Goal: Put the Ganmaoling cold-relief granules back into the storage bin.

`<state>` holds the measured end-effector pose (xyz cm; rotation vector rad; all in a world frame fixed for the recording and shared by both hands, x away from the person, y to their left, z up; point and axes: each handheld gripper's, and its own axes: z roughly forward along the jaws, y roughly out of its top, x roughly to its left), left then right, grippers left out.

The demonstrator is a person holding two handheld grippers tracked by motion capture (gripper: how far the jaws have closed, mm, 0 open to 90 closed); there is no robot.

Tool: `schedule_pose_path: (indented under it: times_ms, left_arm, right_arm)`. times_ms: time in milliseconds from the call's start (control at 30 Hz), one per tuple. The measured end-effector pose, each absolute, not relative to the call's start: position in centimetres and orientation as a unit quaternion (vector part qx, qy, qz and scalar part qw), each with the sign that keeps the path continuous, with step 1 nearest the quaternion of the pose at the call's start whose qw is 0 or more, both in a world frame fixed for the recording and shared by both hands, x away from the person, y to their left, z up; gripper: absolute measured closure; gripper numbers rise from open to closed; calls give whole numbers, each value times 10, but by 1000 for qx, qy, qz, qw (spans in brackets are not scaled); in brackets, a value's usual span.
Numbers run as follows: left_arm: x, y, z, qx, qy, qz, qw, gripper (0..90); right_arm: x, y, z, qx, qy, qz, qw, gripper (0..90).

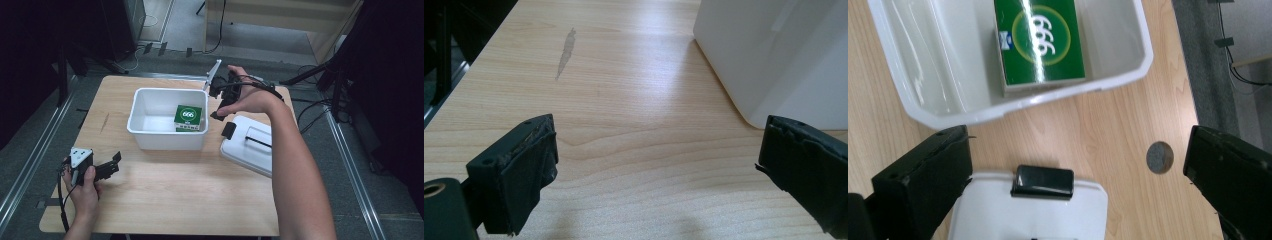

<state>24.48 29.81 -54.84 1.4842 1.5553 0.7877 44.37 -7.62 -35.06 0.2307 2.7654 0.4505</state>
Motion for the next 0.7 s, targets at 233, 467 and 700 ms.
schedule_pose_path:
  times_ms: [233,467,700]
  left_arm:
    - [245,298,-549,591,618,313,413,32]
    - [245,298,-548,592,619,313,411,32]
    - [245,297,-549,593,618,314,410,32]
  right_arm:
    - [442,-95,-357,94,970,150,165,0]
    - [439,-112,-370,100,971,139,168,0]
    - [434,-131,-384,112,972,128,164,0]
